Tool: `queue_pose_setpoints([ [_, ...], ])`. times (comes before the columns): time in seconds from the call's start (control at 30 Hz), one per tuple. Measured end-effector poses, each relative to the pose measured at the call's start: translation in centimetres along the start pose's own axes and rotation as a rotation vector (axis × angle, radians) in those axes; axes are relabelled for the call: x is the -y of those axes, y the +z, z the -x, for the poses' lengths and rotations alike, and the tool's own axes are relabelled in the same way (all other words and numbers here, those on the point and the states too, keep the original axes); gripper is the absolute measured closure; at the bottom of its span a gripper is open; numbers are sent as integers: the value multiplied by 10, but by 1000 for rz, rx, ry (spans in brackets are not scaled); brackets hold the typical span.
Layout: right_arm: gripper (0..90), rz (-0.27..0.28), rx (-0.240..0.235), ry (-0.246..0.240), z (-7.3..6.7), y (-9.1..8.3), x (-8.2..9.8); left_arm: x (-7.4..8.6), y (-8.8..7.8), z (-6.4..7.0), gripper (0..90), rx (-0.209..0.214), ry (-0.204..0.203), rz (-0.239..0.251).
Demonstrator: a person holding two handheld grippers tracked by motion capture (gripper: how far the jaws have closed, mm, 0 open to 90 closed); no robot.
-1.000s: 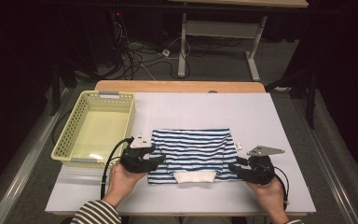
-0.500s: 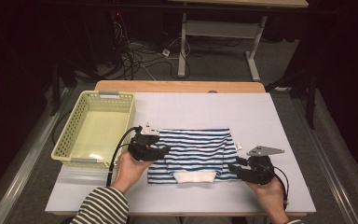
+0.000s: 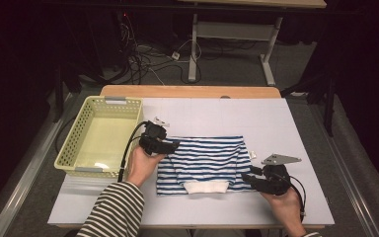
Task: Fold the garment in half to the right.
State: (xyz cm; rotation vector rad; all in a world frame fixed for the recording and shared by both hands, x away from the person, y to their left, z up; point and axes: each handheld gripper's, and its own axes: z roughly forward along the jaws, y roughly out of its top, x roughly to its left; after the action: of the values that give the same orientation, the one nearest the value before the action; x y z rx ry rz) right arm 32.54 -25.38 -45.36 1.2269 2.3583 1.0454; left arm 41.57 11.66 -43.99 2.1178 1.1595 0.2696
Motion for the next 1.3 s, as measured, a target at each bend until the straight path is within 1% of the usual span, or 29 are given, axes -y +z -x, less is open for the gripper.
queue_pose_setpoints([
  [0.03, 529, -1, -1, -1, 0, 0, 0, -2, 5, -4, 356, -13, -16, -16],
  [0.1, 528, -2, 0, -5, -1, 0, 0, -3, 10, -8, 346, -29, -32, -27],
  [0.13, 528, -2, 0, -5, -1, 0, 0, -3, 10, -8, 346, -29, -32, -27],
  [0.2, 521, 1, 2, -8, -1, 0, 0, -4, 15, -12, 344, -39, -50, -26],
  [0.3, 517, 0, 4, -4, 0, -1, 0, -6, 23, -16, 341, -55, -69, -51],
  [0.4, 517, 0, 5, -2, 0, 0, 0, -6, 30, -22, 338, -65, -92, -72],
  [0.53, 516, 2, 5, -7, -1, 0, 0, -4, 36, -29, 338, -69, -129, -86],
  [0.67, 516, 0, 5, -4, -1, 0, 1, -2, 40, -34, 338, -84, -145, -94],
  [0.73, 516, -2, 5, 1, 0, 0, 0, -1, 43, -34, 355, -78, -150, -106],
  [0.77, 516, -1, 6, 1, 0, 0, 0, -1, 43, -33, 365, -85, -140, -104],
  [0.8, 516, -2, 5, -1, 0, 0, 0, -1, 43, -32, 389, -86, -132, -107],
  [0.83, 516, -4, 5, -3, -1, 1, 0, -1, 43, -32, 412, -80, -133, -108],
  [0.87, 516, -5, 5, -4, -1, 1, 0, -1, 43, -32, 459, -75, -134, -109],
  [0.97, 515, -8, 6, -3, -2, 1, 0, 0, 42, -32, 544, -66, -124, -119],
  [1.0, 516, -8, 6, -3, -2, 1, 0, 0, 42, -32, 544, -63, -125, -122],
  [1.03, 516, -6, 4, -3, -2, 1, 0, 0, 41, -32, 615, -59, -127, -125],
  [1.1, 516, -6, 5, -5, -2, 1, 0, 0, 41, -32, 686, -53, -131, -131],
  [1.13, 516, -6, 5, -5, -2, 1, 0, 0, 40, -33, 686, -47, -134, -135],
  [1.2, 516, -9, 7, -7, -3, 2, 0, 0, 41, -32, 778, -22, -142, -138],
  [1.3, 516, -7, 5, -4, -4, 2, 0, -1, 41, -31, 802, -14, -140, -142],
])
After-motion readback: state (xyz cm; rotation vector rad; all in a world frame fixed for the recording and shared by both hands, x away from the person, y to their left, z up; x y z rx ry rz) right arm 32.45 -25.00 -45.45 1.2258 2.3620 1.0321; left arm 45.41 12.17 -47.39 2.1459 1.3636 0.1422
